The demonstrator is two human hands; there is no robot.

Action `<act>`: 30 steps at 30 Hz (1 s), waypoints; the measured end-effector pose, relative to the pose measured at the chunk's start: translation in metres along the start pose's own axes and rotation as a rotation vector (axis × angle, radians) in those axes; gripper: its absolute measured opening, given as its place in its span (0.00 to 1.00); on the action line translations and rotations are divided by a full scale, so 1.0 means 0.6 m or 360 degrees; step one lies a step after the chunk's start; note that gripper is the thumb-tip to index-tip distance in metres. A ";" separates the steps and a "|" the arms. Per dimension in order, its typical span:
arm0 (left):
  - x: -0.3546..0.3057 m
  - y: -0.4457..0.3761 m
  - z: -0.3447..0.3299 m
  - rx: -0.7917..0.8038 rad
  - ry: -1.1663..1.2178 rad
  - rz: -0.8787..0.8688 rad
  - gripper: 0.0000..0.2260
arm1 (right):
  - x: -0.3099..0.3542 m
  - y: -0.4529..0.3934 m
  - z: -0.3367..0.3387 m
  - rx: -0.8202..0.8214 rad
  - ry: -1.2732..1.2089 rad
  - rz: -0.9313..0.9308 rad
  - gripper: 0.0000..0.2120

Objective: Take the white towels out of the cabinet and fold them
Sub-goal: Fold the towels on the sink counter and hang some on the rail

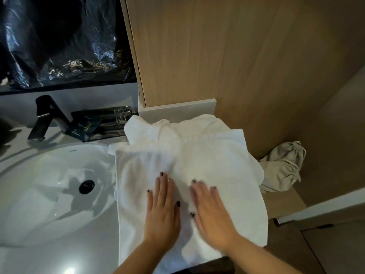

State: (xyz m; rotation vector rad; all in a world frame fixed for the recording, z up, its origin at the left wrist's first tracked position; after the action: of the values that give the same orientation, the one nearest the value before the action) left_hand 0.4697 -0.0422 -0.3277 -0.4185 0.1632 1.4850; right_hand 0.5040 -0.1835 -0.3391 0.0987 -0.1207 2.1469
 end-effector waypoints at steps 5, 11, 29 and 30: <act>0.008 0.080 -0.021 0.0184 -0.0219 -0.0002 0.27 | 0.016 0.045 -0.036 0.0287 0.0032 0.0036 0.30; 0.047 0.131 -0.016 0.0285 -0.0333 0.0073 0.27 | -0.082 0.072 -0.024 0.0344 0.0117 -0.0026 0.34; -0.027 0.362 0.010 -0.0252 0.0854 0.1186 0.28 | 0.036 0.212 -0.029 0.0401 -0.0385 -0.0058 0.30; -0.026 0.373 0.009 -0.0290 0.0988 0.1269 0.29 | 0.046 0.225 -0.028 0.0388 -0.0368 -0.0054 0.31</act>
State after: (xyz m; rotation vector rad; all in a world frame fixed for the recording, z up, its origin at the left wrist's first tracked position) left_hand 0.2468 -0.0477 -0.3553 -1.0415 0.7586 2.1114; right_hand 0.3756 -0.2320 -0.3588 0.4879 0.0095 2.1023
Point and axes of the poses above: each hand's wrist, its own y-axis away from the middle knuckle, its own z-axis out of the back of the hand, x = y × z, the point moved 6 cm from there along -y, towards the middle knuckle, and after that the axes turned 8 degrees about -z, right-handed, at the moved point
